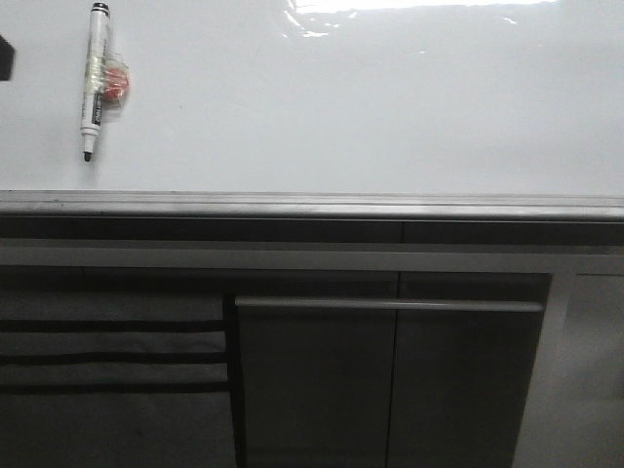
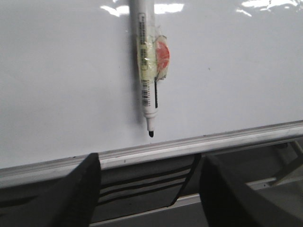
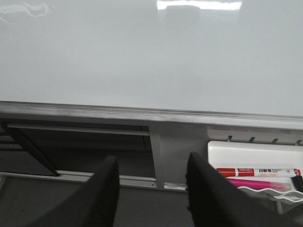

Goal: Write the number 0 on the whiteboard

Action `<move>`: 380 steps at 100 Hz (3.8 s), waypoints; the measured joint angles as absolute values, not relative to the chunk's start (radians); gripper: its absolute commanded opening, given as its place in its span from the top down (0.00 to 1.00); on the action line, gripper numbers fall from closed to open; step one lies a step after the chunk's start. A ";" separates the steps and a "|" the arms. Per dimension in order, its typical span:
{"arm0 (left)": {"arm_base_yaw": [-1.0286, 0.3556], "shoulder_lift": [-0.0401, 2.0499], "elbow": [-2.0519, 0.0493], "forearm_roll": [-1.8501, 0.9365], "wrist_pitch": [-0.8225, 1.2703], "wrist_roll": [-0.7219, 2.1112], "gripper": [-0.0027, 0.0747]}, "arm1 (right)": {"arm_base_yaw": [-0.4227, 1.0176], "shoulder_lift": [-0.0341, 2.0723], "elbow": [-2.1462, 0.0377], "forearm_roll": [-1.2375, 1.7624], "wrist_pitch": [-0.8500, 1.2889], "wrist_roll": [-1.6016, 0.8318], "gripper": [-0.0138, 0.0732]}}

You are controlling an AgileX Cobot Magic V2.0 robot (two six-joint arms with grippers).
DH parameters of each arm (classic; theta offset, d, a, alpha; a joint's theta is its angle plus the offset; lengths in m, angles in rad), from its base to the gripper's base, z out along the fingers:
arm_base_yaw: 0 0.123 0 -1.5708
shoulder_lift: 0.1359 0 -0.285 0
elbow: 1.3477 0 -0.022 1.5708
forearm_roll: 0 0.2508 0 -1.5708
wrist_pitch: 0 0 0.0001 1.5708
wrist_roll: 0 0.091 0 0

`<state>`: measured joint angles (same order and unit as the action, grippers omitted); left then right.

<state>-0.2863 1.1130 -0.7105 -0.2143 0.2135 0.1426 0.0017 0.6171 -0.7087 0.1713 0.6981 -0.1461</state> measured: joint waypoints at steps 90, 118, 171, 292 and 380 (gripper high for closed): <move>-0.290 1.525 -0.992 -0.095 0.224 0.148 0.99 | 0.002 0.617 -0.709 0.173 0.696 -0.148 0.50; -0.304 1.504 -0.992 0.005 0.366 0.177 0.99 | 0.002 0.630 -0.709 0.274 0.710 -0.240 0.50; -0.736 1.377 -1.131 -0.096 0.977 0.620 0.99 | 0.306 1.023 -0.889 0.650 0.953 -0.956 0.50; -0.881 1.377 -1.236 -0.127 1.089 0.682 0.99 | 0.628 1.226 -1.047 0.650 0.908 -1.156 0.75; -0.846 1.312 -1.232 -0.133 0.993 0.637 0.39 | 0.628 1.226 -1.050 0.648 0.887 -1.160 0.87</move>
